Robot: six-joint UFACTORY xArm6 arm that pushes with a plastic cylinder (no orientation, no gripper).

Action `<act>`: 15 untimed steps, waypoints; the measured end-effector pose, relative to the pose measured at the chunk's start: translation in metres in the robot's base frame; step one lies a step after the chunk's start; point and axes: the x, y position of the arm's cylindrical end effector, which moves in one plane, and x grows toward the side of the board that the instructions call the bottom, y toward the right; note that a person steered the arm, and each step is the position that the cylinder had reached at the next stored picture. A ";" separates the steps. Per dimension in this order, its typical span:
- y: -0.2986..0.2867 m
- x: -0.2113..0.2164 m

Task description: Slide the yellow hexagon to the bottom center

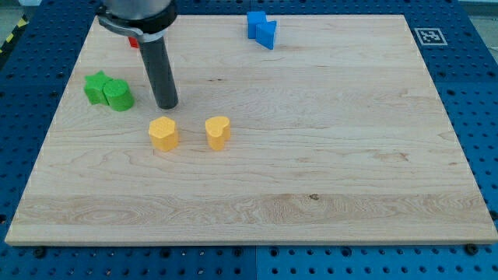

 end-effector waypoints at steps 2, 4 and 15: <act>-0.028 0.018; -0.047 0.034; 0.112 0.099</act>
